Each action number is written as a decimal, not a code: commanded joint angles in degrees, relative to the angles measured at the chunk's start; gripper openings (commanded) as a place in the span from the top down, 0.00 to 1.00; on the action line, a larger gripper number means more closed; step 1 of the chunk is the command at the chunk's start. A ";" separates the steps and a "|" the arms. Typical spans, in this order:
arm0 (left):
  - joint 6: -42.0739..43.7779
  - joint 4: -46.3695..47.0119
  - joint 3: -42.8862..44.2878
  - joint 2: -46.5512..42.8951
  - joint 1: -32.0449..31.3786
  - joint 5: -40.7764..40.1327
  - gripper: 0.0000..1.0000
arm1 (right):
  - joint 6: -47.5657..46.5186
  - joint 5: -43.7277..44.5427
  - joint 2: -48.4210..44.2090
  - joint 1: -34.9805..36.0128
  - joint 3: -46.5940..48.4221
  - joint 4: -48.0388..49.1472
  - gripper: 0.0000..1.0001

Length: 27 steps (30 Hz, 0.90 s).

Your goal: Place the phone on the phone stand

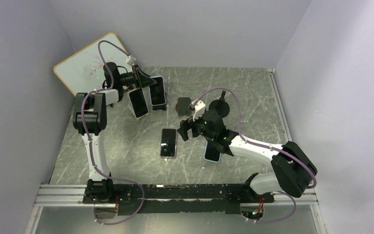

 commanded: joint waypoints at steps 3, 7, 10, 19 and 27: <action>14.67 -12.07 -0.15 1.17 -1.02 -2.41 0.95 | -0.22 -0.27 0.12 -0.26 -1.07 2.18 0.00; 9.65 -4.96 -1.84 1.56 -1.10 -2.05 0.95 | -0.25 -0.26 0.35 -0.24 -1.16 2.38 0.00; 5.92 -0.39 -2.53 2.12 -1.18 -1.33 0.95 | -0.14 -0.43 0.35 -0.26 -1.36 2.69 0.00; 10.87 -5.81 -2.97 2.18 -1.69 -0.74 0.95 | -0.13 -0.44 0.40 -0.26 -1.60 2.88 0.00; 18.05 -14.44 -2.60 2.97 -2.24 -1.71 0.95 | 0.13 -0.36 0.45 -0.24 -1.85 3.08 0.00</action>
